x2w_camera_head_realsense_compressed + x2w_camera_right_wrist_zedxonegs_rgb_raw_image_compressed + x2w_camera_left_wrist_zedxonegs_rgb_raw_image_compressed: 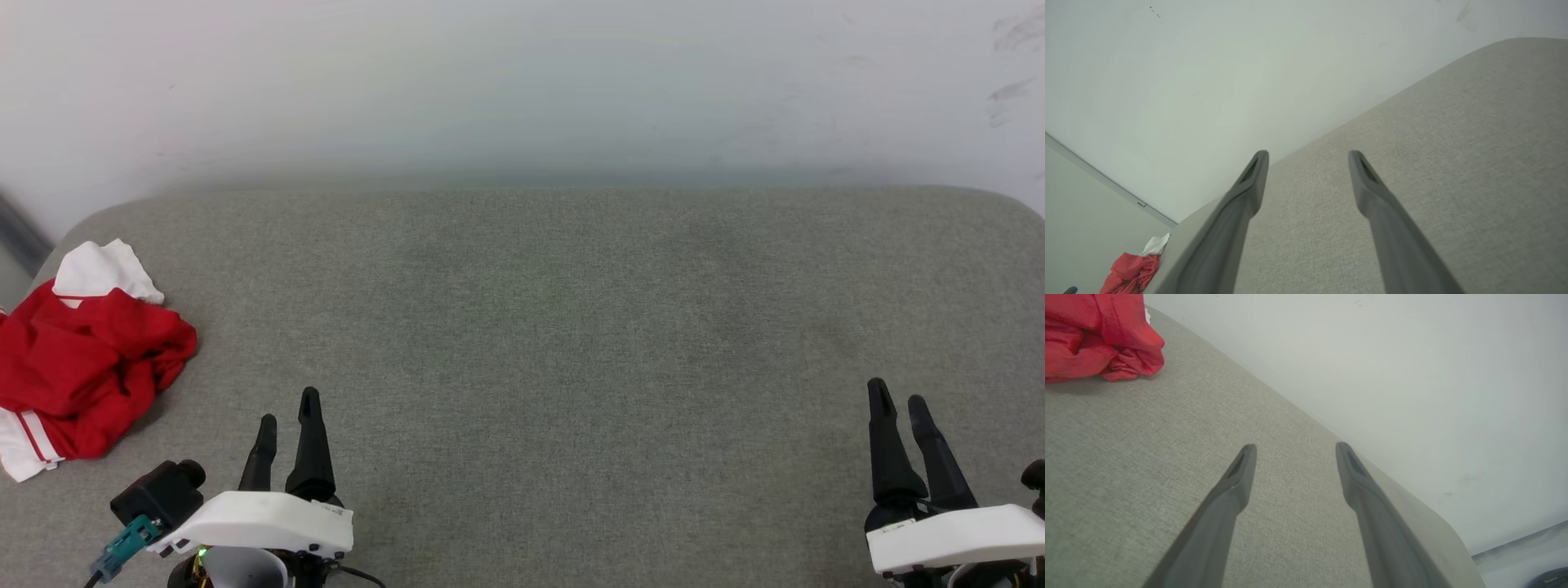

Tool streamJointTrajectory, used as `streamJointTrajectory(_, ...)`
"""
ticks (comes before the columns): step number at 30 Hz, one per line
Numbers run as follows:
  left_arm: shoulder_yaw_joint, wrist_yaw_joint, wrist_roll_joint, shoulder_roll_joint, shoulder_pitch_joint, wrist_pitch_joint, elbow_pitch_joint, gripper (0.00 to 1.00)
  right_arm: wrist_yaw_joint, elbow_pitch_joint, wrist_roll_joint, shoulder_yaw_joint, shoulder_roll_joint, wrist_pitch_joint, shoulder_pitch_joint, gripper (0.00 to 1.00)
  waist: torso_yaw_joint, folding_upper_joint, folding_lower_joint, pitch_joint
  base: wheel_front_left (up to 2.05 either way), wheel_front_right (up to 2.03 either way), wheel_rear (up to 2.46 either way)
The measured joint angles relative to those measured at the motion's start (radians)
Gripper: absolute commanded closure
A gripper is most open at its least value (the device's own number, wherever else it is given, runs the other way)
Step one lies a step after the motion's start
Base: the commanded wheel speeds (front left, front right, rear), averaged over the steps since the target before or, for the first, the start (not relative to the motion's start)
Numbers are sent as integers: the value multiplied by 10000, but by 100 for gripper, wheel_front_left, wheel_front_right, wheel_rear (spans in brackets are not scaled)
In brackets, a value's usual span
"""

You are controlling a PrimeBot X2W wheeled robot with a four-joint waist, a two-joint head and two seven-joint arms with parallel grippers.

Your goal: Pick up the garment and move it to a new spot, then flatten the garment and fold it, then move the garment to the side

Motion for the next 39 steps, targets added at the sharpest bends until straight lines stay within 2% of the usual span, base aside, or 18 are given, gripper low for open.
streamJointTrajectory(17, -313, 178, 2138, 6, 252, -500, -190, 0, 0, -318, -2094, 15, 0, -483, 241, 0, 13, 0, 0, 8, 0, 0, 0)
streamJointTrajectory(39, -662, 487, 4238, 10, 577, -1028, -420, 0, 2, -562, -4263, 52, -2, -1016, 632, 0, 19, 0, 0, 26, 0, 0, 0)
